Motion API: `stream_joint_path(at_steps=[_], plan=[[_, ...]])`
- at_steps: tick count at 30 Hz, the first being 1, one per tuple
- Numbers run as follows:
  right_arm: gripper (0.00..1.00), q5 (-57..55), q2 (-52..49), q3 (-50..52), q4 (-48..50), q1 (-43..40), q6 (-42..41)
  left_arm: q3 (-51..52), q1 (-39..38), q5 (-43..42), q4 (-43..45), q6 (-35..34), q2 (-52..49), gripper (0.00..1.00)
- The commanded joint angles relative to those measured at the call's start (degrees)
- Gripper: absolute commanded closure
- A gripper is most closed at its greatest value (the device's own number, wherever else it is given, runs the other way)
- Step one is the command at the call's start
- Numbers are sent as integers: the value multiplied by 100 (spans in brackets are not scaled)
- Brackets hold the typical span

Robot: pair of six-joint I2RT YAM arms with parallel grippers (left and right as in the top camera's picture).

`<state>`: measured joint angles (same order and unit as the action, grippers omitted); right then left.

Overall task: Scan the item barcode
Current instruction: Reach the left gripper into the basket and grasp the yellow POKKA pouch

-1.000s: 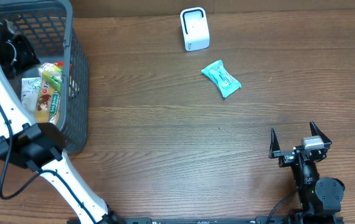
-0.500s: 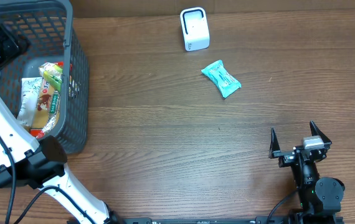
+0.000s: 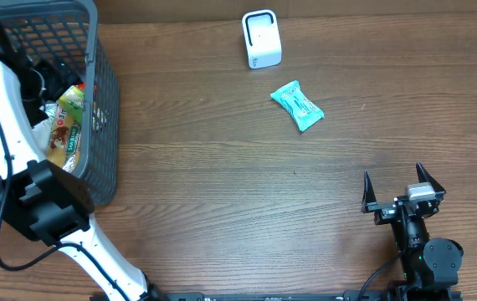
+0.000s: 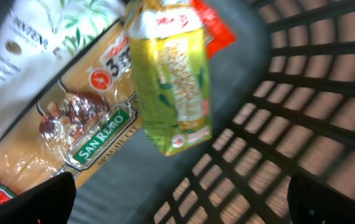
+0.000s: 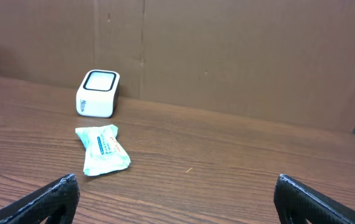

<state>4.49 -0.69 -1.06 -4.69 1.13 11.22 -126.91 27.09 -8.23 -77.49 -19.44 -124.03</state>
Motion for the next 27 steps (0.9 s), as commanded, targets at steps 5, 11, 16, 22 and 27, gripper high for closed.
stream_joint_path(at_steps=[5, 11, 16, 22, 27], plan=[[0, 13, 52, 57, 28, 9, 17, 953, -44, 435, 1239, -741, -48, 7], [0, 13, 52, 57, 28, 9, 17, 1668, -96, 424, 2009, -763, -63, 13], [0, 13, 52, 57, 28, 9, 17, 2280, -201, 439, 2739, -756, -90, 12], [0, 13, 52, 57, 28, 9, 17, 2540, -238, 435, 3285, -756, -92, 20], [0, 13, 52, 57, 28, 9, 17, 2557, -238, 446, 3383, -737, -103, 36]])
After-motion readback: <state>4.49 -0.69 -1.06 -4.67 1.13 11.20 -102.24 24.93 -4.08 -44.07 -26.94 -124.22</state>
